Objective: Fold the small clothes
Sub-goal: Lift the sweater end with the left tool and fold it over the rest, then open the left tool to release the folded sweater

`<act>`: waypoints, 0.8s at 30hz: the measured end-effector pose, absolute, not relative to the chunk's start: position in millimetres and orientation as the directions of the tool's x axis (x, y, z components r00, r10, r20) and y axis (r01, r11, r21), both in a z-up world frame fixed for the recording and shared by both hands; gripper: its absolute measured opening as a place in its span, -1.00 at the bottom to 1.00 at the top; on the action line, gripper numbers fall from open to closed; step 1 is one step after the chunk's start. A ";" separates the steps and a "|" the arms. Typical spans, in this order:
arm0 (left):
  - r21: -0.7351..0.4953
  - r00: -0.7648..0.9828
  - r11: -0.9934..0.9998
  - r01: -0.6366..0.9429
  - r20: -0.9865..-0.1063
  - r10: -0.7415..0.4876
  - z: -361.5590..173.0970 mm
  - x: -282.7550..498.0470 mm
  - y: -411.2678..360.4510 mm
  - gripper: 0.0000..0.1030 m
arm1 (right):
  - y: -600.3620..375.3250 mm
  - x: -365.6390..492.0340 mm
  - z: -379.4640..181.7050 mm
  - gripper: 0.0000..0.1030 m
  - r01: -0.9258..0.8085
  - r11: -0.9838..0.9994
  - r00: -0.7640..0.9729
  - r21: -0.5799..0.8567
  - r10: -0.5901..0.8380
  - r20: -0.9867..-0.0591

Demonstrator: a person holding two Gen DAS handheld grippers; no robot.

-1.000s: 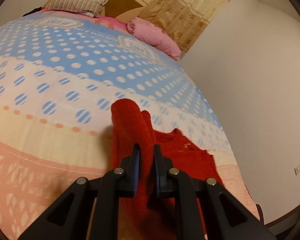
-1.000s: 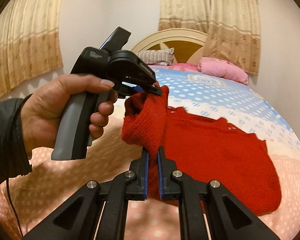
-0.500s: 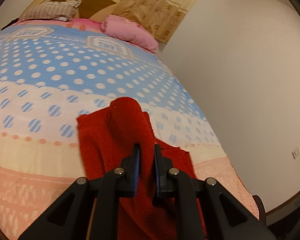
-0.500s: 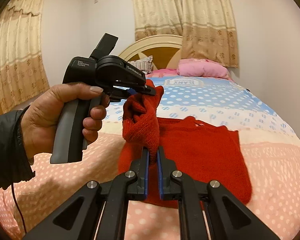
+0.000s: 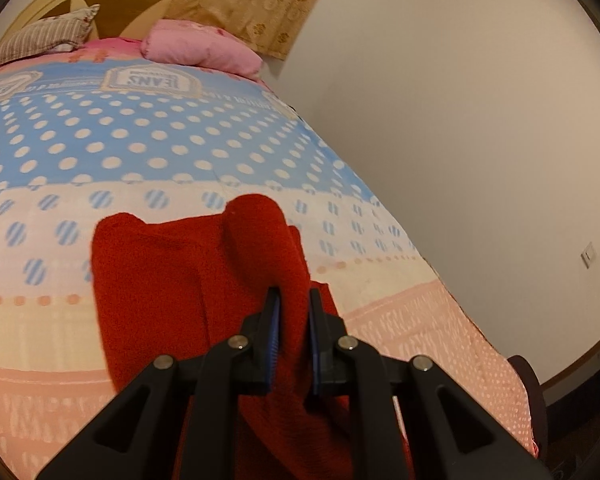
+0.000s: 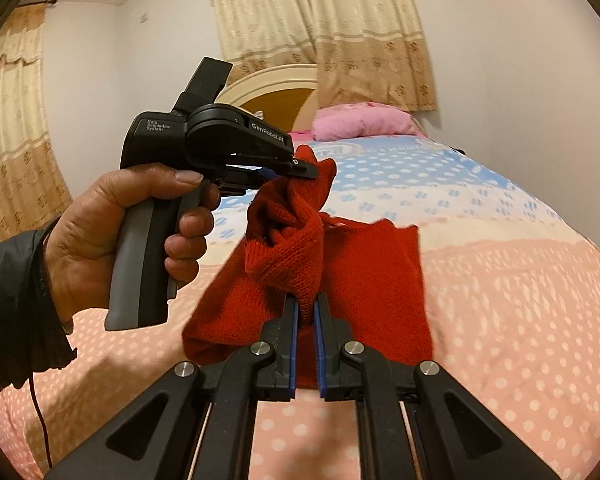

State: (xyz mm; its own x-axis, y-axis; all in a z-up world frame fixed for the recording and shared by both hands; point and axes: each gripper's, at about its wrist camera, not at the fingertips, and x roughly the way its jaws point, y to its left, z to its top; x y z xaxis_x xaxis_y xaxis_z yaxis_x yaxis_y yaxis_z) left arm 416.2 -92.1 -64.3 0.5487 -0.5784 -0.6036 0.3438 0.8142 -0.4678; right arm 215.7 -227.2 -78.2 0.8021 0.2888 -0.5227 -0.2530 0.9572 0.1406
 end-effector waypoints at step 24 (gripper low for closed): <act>-0.201 0.619 0.863 0.463 -0.624 -0.477 -83.2 338.8 -98.7 0.09 | -291.6 217.2 -120.1 -0.87 -0.073 0.927 0.720 0.369 0.305 -0.624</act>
